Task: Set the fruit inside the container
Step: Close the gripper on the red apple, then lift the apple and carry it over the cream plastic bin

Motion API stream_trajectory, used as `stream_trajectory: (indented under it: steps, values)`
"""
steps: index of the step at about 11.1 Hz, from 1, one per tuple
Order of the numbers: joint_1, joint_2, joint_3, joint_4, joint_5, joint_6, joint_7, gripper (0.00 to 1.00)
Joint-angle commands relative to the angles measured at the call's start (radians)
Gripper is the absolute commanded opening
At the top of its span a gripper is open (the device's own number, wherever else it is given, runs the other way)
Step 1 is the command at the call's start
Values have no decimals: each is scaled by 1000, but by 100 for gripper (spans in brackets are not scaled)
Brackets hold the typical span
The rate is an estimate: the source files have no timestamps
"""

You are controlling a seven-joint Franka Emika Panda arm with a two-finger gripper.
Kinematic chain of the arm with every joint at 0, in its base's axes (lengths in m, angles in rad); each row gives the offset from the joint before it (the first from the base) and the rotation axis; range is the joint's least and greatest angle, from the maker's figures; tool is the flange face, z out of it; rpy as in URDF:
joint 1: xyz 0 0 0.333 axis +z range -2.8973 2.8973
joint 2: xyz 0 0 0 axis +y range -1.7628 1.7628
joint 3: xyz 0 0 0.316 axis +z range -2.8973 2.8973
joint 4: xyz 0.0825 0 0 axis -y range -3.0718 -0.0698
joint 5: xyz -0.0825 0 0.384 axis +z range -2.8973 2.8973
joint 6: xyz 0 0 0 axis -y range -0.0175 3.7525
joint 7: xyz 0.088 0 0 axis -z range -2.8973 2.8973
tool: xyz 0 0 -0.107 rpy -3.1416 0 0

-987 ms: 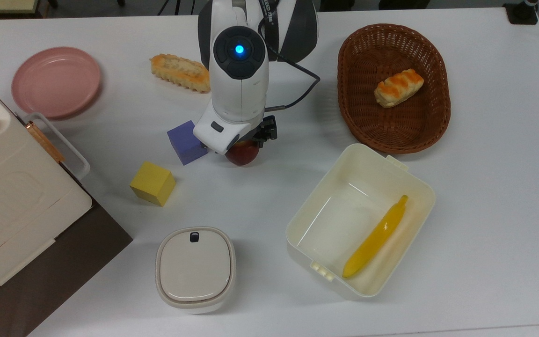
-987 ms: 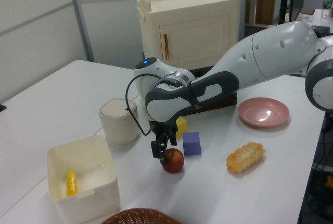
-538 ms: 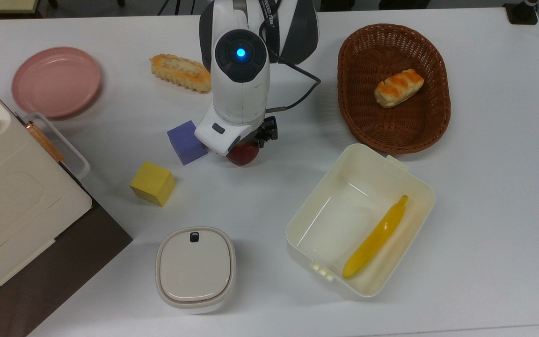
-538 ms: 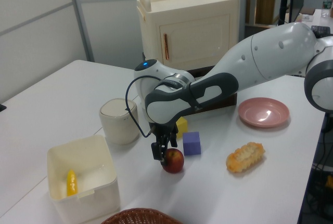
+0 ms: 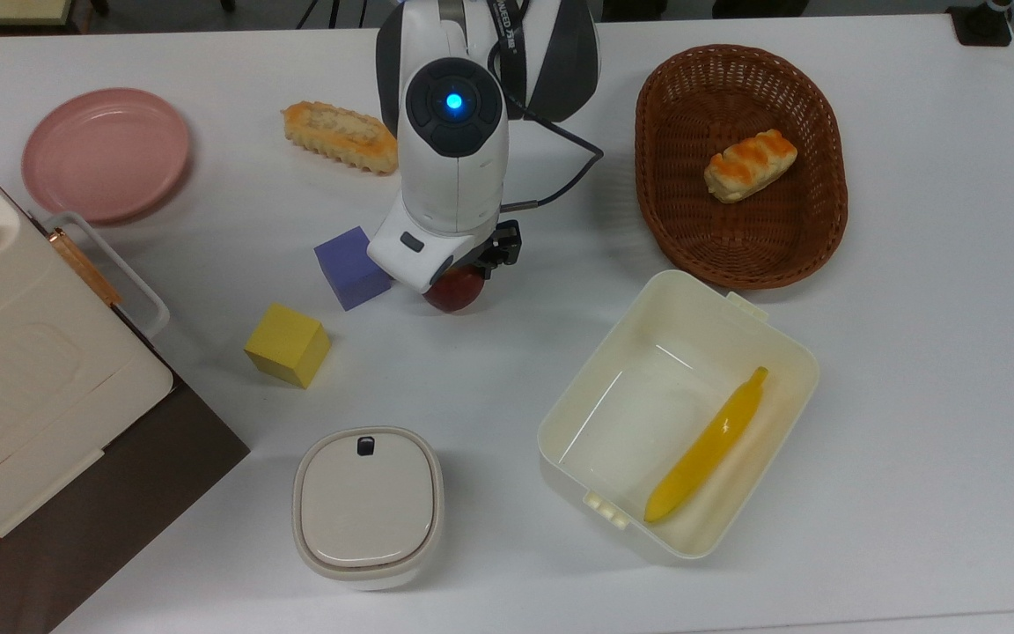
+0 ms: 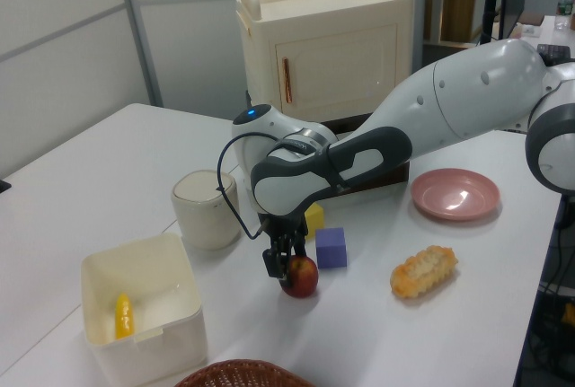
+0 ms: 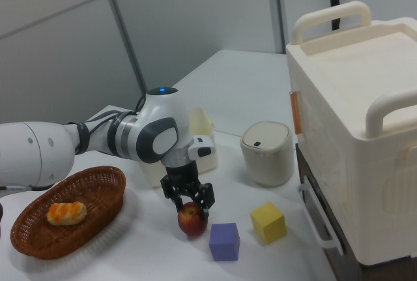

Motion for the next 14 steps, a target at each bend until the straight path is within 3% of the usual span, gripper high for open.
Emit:
stream_trajectory:
  steps: [1, 3, 7, 11, 14]
  values:
    - [19, -60, -4, 57, -7, -77, 0, 68]
    - [82, -64, -7, 114, -9, -94, 15, 68]
    - [139, -62, -7, 205, -12, -63, 67, 70]
    - [188, -65, -9, 262, -15, 121, 98, 75]
    - [258, -25, -10, 255, -131, 317, 156, 75]
